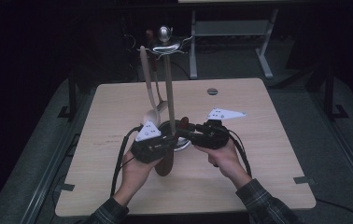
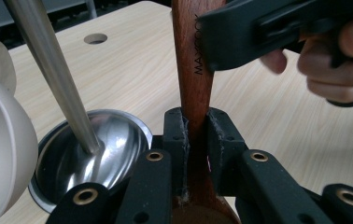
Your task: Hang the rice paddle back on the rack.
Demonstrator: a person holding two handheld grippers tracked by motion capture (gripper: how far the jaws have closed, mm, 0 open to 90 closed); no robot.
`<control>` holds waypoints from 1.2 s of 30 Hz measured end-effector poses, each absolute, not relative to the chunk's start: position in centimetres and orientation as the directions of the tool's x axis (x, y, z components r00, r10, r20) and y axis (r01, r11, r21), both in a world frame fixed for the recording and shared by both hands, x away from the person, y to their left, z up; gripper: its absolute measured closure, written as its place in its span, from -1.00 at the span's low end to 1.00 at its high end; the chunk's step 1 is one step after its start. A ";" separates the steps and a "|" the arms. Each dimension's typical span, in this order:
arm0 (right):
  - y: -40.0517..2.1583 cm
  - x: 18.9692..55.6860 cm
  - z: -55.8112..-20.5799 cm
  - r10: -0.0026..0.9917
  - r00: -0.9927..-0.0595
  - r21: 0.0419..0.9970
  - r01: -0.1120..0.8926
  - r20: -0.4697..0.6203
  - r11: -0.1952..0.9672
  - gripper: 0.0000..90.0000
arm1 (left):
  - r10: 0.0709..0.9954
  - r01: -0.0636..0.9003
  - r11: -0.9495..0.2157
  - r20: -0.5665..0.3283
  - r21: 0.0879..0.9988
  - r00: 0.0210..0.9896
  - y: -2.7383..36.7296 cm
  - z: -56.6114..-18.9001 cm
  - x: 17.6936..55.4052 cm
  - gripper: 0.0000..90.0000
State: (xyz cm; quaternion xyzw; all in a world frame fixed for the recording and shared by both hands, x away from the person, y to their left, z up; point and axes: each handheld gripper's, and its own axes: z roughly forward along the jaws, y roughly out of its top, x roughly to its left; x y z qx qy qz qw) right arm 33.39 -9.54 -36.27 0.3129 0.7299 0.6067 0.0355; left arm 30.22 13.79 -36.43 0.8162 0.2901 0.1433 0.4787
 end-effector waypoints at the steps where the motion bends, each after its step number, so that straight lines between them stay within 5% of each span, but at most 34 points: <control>1: -9.4 33.5 -36.3 0.498 -0.801 0.905 0.420 0.334 0.068 0.45 | 0.611 0.336 -0.376 -0.042 0.864 0.791 13.8 -36.4 30.2 0.75; 9: -9.1 33.7 -36.5 0.452 -0.800 0.890 0.456 0.395 0.030 0.69 | 0.613 0.332 -0.374 -0.038 0.866 0.789 13.9 -36.4 30.3 0.70; 14: -8.9 33.9 -36.0 0.450 -0.811 0.899 0.436 0.373 0.040 0.71 | 0.600 0.363 -0.393 -0.064 0.845 0.798 14.7 -36.3 30.1 0.27; 20: -8.4 34.2 -34.7 0.412 -0.854 0.914 0.390 0.316 0.109 0.71 | 0.592 0.412 -0.434 -0.091 0.801 0.800 16.9 -36.7 29.5 0.01; 36: -6.0 35.2 -25.7 0.294 -0.945 0.960 0.204 0.142 0.191 0.71 | 0.612 0.512 -0.491 -0.140 0.705 0.779 23.1 -41.0 28.1 -0.30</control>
